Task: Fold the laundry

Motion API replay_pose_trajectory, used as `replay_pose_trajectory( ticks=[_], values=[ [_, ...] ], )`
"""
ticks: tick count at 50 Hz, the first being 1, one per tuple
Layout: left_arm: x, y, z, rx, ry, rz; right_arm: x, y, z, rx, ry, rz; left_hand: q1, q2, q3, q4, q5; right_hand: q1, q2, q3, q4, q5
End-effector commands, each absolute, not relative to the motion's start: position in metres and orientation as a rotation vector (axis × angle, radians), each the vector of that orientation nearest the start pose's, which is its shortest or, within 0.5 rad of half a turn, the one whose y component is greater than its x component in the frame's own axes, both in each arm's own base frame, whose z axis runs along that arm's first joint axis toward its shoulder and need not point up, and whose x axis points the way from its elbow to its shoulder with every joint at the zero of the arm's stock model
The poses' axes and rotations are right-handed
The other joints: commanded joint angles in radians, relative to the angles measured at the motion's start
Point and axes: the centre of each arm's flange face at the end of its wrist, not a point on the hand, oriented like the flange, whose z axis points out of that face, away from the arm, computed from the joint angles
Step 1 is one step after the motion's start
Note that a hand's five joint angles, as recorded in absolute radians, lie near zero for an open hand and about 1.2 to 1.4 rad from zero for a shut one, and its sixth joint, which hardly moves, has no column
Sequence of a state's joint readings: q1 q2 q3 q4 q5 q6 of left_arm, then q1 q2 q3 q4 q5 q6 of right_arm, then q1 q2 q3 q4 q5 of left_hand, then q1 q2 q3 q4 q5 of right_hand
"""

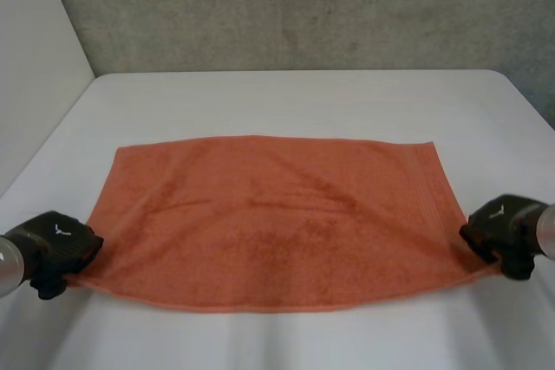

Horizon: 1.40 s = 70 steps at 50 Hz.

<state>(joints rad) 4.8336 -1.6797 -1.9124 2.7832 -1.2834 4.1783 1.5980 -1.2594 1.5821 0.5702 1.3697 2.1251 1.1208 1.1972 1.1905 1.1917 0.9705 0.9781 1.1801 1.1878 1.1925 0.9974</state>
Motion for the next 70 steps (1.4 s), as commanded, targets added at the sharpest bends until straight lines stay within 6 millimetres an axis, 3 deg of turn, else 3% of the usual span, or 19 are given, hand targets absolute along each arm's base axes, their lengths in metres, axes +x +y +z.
replay_pose_trajectory(
  ticks=[1, 8, 11, 19, 29, 34, 36, 37, 38, 39, 45, 48, 49, 52, 53, 56, 61, 62, 70],
  values=[
    [-0.140, -0.306, 0.182, 1.272, 2.132, -1.471, 0.165, -0.324, 0.178, -1.428, 2.629, -1.423, 0.275, 0.199, 0.206, 0.205, 0.251, 0.418, 0.216, 0.209, 0.204, 0.224],
    [-0.159, -0.367, 0.181, 1.119, 2.059, -1.666, 0.193, -0.370, 0.172, -1.243, 2.527, -1.656, 0.275, 0.199, 0.206, 0.205, 0.251, 0.418, 0.216, 0.209, 0.204, 0.224],
    [-0.161, -0.379, 0.179, 1.084, 2.057, -1.681, 0.197, -0.392, 0.168, -1.155, 2.500, -1.757, 0.275, 0.199, 0.206, 0.205, 0.251, 0.418, 0.216, 0.209, 0.204, 0.224],
    [-0.186, -0.427, 0.150, 1.079, 1.939, -1.786, 0.223, -0.433, 0.152, -1.059, 2.401, -1.960, 0.275, 0.199, 0.206, 0.205, 0.251, 0.418, 0.216, 0.209, 0.204, 0.224],
    [-0.199, -0.464, 0.132, 0.985, 1.790, -1.880, 0.238, -0.468, 0.131, -1.002, 2.346, -2.166, 0.275, 0.199, 0.206, 0.205, 0.251, 0.418, 0.216, 0.209, 0.204, 0.224],
    [-0.203, -0.466, 0.127, 0.991, 1.782, -1.890, 0.238, -0.479, 0.134, -0.956, 2.303, -2.278, 0.275, 0.199, 0.206, 0.205, 0.251, 0.418, 0.216, 0.209, 0.204, 0.224],
    [-0.205, -0.465, 0.126, 0.998, 1.777, -1.904, 0.240, -0.481, 0.136, -0.947, 2.282, -2.303, 0.275, 0.199, 0.206, 0.205, 0.251, 0.418, 0.216, 0.209, 0.204, 0.224],
    [-0.208, -0.465, 0.126, 1.002, 1.762, -1.922, 0.240, -0.482, 0.136, -0.941, 2.276, -2.317, 0.267, 0.191, 0.197, 0.196, 0.243, 0.126, -0.076, -0.084, -0.089, -0.068],
    [-0.214, -0.462, 0.125, 1.018, 1.744, -1.946, 0.240, -0.482, 0.134, -0.939, 2.281, -2.319, -0.422, -0.498, -0.491, -0.493, -0.446, -0.804, -1.006, -1.013, -1.018, -0.997],
    [-0.222, -0.455, 0.122, 1.054, 1.737, -1.967, 0.244, -0.480, 0.133, -0.943, 2.284, -2.309, -0.946, -1.023, -1.016, -1.017, -0.971, -0.804, -1.006, -1.013, -1.018, -0.997],
    [-0.242, -0.435, 0.136, 1.143, 1.619, -2.100, 0.257, -0.463, 0.127, -0.938, 2.322, -2.240, -0.946, -1.023, -1.016, -1.017, -0.971, -0.804, -1.006, -1.013, -1.018, -0.997],
    [-0.243, -0.424, 0.147, 1.139, 1.593, -2.122, 0.254, -0.454, 0.138, -0.908, 2.346, -2.193, -0.946, -1.023, -1.016, -1.017, -0.971, -0.804, -1.006, -1.013, -1.018, -0.997],
    [-0.244, -0.420, 0.150, 1.142, 1.587, -2.126, 0.250, -0.441, 0.158, -0.866, 2.351, -2.158, -0.946, -1.023, -1.016, -1.017, -0.971, -0.804, -1.006, -1.013, -1.018, -0.997],
    [-0.243, -0.409, 0.158, 1.147, 1.595, -2.124, 0.249, -0.436, 0.163, -0.855, 2.353, -2.141, -0.946, -1.023, -1.016, -1.017, -0.971, -0.804, -1.006, -1.013, -1.018, -0.997],
    [-0.242, -0.404, 0.160, 1.147, 1.602, -2.121, 0.246, -0.417, 0.179, -0.836, 2.343, -2.087, -0.946, -1.023, -1.016, -1.017, -0.971, -0.804, -1.006, -1.013, -1.018, -0.997],
    [-0.238, -0.385, 0.168, 1.154, 1.625, -2.109, 0.244, -0.402, 0.184, -0.855, 2.336, -2.032, -0.946, -1.023, -1.016, -1.017, -0.971, -0.804, -1.006, -1.013, -1.018, -0.997],
    [-0.233, -0.361, 0.176, 1.161, 1.651, -2.100, 0.220, -0.381, 0.180, -0.873, 2.430, -1.874, -0.946, -1.023, -1.016, -1.017, -0.971, -0.804, -1.006, -1.013, -1.018, -0.997],
    [-0.230, -0.344, 0.178, 1.161, 1.686, -2.099, 0.215, -0.379, 0.179, -0.867, 2.454, -1.847, -0.946, -1.023, -1.016, -1.017, -0.971, -0.804, -1.006, -1.013, -1.018, -0.997],
    [-0.236, -0.318, 0.175, 1.124, 1.836, -2.158, 0.201, -0.369, 0.164, -0.862, 2.536, -1.698, -0.946, -1.023, -1.016, -1.017, -0.971, -0.585, -0.787, -0.795, -0.799, -0.779]
  ],
)
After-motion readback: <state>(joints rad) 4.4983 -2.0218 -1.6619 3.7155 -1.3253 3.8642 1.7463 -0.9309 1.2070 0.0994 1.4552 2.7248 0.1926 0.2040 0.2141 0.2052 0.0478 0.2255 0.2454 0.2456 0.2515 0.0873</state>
